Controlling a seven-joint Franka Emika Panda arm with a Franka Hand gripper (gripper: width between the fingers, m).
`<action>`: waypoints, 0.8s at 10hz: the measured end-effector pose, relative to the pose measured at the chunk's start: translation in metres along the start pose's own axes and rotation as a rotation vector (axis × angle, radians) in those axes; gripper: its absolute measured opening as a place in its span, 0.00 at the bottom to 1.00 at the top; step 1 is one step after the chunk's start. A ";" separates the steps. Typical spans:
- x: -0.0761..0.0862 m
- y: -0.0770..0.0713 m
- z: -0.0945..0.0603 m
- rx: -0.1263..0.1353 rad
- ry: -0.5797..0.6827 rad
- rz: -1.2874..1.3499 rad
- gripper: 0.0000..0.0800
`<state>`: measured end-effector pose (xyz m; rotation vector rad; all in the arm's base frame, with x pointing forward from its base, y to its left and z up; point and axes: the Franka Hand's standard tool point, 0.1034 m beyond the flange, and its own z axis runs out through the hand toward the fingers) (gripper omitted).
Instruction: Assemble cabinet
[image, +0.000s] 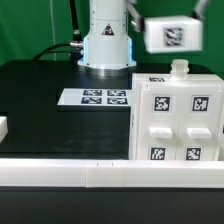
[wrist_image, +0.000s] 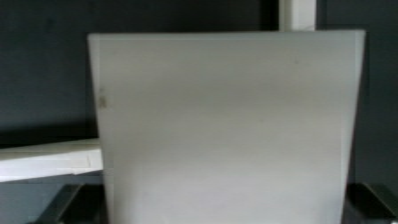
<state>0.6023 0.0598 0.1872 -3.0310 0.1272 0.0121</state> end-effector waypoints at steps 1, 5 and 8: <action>0.000 0.003 -0.002 0.000 0.003 0.002 0.70; -0.009 -0.007 0.012 -0.005 -0.004 -0.008 0.70; -0.016 -0.020 0.019 -0.009 -0.023 0.045 0.70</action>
Offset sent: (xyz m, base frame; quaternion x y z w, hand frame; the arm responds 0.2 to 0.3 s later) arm 0.0000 0.0000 0.0000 0.0000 0.0000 0.0000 1.0000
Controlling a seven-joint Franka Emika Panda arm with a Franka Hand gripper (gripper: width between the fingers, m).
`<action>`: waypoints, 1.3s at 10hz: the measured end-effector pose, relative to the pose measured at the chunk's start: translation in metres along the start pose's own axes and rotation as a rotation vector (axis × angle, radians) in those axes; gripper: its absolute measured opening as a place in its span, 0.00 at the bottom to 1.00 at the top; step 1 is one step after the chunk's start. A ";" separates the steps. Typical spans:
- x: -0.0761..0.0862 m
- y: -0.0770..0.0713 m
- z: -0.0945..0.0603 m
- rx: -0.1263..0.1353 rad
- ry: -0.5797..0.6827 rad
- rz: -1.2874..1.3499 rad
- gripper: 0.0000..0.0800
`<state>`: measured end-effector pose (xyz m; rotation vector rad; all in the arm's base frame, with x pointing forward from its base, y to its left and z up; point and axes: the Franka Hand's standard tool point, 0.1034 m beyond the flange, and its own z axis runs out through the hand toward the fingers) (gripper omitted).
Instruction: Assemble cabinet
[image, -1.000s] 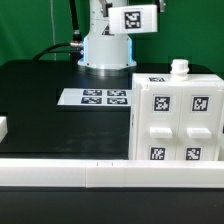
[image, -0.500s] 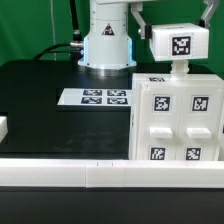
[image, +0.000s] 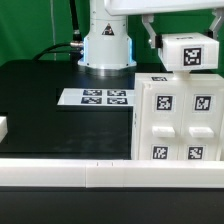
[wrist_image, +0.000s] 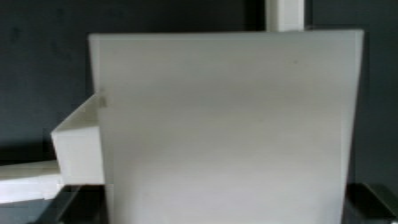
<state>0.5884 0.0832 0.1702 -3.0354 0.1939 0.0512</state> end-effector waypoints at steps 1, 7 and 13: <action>-0.002 0.002 0.005 -0.002 -0.006 0.001 0.70; 0.004 0.002 0.007 0.002 0.044 -0.009 0.70; 0.003 0.001 0.007 0.003 0.044 0.013 0.70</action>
Offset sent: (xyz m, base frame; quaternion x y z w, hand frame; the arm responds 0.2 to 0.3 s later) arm -0.0026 0.0015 -0.0218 -0.0059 0.0119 -0.0012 0.9999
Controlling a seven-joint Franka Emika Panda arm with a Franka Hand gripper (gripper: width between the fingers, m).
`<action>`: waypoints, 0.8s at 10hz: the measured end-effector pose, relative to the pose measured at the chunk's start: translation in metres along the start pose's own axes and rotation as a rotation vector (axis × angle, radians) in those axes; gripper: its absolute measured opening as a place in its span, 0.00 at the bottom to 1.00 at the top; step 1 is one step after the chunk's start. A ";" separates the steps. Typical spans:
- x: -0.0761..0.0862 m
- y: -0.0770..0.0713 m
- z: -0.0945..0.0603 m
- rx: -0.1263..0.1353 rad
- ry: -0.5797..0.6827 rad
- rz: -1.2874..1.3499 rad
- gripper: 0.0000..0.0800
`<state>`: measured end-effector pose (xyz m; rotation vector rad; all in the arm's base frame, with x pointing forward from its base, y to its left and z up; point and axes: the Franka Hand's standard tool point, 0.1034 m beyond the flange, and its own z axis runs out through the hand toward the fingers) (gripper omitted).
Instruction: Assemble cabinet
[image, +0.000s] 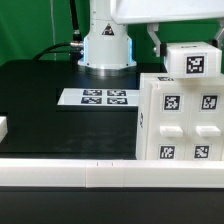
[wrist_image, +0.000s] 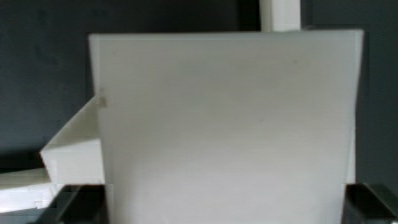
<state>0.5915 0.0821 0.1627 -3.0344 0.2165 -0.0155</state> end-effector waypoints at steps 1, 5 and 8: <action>0.000 0.000 0.000 0.000 0.000 0.005 0.70; -0.007 -0.014 0.001 0.010 -0.002 0.612 0.70; -0.008 -0.017 0.003 0.023 0.011 0.982 0.70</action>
Offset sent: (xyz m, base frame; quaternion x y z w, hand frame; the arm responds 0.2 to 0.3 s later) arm 0.0000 0.0000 0.0000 0.0000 0.0000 0.2571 0.9664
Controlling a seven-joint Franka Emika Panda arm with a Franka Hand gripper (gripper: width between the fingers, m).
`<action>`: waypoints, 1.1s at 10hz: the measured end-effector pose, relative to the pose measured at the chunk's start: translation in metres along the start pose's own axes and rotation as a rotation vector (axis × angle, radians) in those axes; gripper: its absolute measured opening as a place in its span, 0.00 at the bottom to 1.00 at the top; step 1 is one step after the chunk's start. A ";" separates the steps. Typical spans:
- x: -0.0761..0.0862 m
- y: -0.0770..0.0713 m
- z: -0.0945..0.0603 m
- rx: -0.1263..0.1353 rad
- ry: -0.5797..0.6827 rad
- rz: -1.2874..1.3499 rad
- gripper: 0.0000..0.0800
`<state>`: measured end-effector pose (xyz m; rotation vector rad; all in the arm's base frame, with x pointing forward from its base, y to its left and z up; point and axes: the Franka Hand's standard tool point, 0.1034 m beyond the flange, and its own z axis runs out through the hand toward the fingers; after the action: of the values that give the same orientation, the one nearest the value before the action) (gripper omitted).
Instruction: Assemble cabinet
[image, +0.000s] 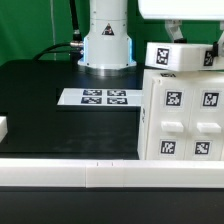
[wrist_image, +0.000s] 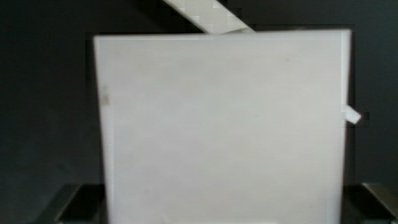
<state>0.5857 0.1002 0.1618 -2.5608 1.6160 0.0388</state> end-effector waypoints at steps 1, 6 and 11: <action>0.001 0.000 0.000 0.002 -0.003 0.061 0.70; 0.001 0.000 0.000 0.005 -0.011 0.250 0.93; -0.002 -0.010 -0.028 0.058 -0.024 0.231 1.00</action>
Offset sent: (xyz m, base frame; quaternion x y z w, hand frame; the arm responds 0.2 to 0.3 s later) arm 0.0000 0.0000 0.0000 0.0000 0.0000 0.1938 0.9810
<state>0.5927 0.1027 0.1909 -2.3105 1.8656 0.0418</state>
